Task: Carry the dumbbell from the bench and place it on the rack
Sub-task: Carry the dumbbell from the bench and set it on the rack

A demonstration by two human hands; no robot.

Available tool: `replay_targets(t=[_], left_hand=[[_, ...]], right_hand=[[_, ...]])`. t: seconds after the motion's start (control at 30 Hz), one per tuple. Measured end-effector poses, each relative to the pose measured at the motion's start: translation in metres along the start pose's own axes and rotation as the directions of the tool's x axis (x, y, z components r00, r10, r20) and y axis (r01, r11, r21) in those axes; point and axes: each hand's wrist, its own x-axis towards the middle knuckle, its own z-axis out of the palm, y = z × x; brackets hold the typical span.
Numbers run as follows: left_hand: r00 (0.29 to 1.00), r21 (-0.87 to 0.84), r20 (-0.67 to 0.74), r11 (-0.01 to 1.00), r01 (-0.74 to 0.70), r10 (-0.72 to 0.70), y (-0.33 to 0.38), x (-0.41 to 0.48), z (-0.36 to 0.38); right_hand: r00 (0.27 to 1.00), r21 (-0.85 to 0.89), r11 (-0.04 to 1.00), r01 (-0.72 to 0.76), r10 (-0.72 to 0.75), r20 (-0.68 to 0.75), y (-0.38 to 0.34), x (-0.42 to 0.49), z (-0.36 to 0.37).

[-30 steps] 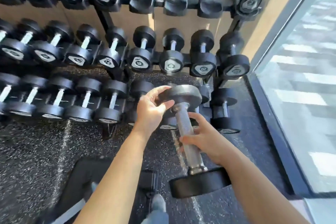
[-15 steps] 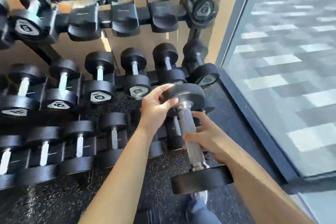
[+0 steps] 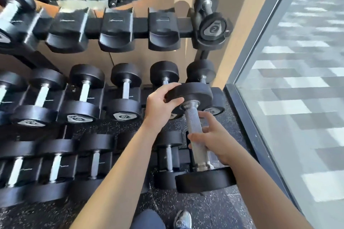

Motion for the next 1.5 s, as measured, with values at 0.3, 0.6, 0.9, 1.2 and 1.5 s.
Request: replay_targets(t=[0.3,0.6,0.9,1.2,1.5], left_hand=[[0.999,-0.144,0.018,0.989,0.038,-0.036,-0.017,0.107,-0.004],[0.993,-0.172,0.116,0.985,0.024,-0.004,-0.040,0.237,-0.039],[0.993,-0.047,0.103,0.998,-0.044,0.048,-0.053,0.339,-0.051],[0.995,0.014,0.006,0.995,-0.097,0.097,-0.057,0.433,-0.046],[0.980,0.154,-0.074,0.973,-0.170,0.184,-0.065,0.512,-0.047]], right_hand=[[0.999,0.012,0.999,-0.039,0.039,-0.006,-0.043,0.104,-0.013],[0.996,0.079,0.997,-0.025,0.031,-0.081,-0.106,0.212,0.002],[0.996,0.048,0.999,-0.010,0.014,-0.084,-0.154,0.304,-0.010],[0.997,-0.006,0.999,0.037,-0.037,-0.072,-0.208,0.386,-0.032],[0.996,0.018,0.998,0.060,-0.059,-0.064,-0.247,0.465,-0.040]])
